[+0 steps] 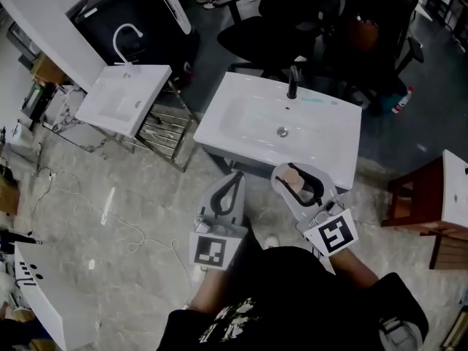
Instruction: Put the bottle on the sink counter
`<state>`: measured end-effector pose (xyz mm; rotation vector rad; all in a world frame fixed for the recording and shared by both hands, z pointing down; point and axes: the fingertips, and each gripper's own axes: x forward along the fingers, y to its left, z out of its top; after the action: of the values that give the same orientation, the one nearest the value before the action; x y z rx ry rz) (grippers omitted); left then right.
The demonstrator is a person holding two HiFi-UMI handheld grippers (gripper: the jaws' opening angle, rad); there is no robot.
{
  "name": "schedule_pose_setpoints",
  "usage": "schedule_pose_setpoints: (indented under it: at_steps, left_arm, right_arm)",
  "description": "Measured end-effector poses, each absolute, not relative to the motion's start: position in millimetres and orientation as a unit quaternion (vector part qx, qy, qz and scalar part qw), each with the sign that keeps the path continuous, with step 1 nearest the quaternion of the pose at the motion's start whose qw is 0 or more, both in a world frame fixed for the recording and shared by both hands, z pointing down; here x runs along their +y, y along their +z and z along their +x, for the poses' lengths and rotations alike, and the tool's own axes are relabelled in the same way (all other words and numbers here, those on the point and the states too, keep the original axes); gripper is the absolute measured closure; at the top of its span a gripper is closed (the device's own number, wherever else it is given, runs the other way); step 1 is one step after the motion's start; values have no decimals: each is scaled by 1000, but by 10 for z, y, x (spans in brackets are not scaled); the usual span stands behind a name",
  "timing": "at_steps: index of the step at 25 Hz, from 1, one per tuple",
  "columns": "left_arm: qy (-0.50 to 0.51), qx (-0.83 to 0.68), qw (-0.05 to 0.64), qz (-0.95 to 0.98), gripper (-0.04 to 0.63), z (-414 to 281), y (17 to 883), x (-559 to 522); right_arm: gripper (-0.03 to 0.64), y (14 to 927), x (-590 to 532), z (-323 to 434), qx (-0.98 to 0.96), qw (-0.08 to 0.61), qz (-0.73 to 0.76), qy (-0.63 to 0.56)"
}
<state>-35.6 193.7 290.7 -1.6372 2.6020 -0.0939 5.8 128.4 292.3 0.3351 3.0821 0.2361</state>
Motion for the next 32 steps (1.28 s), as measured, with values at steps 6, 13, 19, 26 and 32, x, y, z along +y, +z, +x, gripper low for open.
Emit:
schedule_pose_setpoints:
  at_steps: [6,13,19,26,32]
  left_arm:
    - [-25,830,33,-556,581,-706,2956,1613]
    - [-25,796,37,-604,581,-1176,2891,1032]
    - [-33,755,43,-653,581,-1540,2786,492]
    - [-35,701,49,-711,581,-2102,2702,5]
    - [-34,642,55,-764,581,-2396,2786,-428]
  right_arm:
    - [482,2963,1044,-253,993,13,87,83]
    - [482,2917,551,-647,996,3,31,80]
    - [482,2850,33,-951,997,-1,-39,70]
    - [482,2791,-420,-1421,990,1,-126,71]
    - [482,2794,-783,-1634,976,7,-206,73]
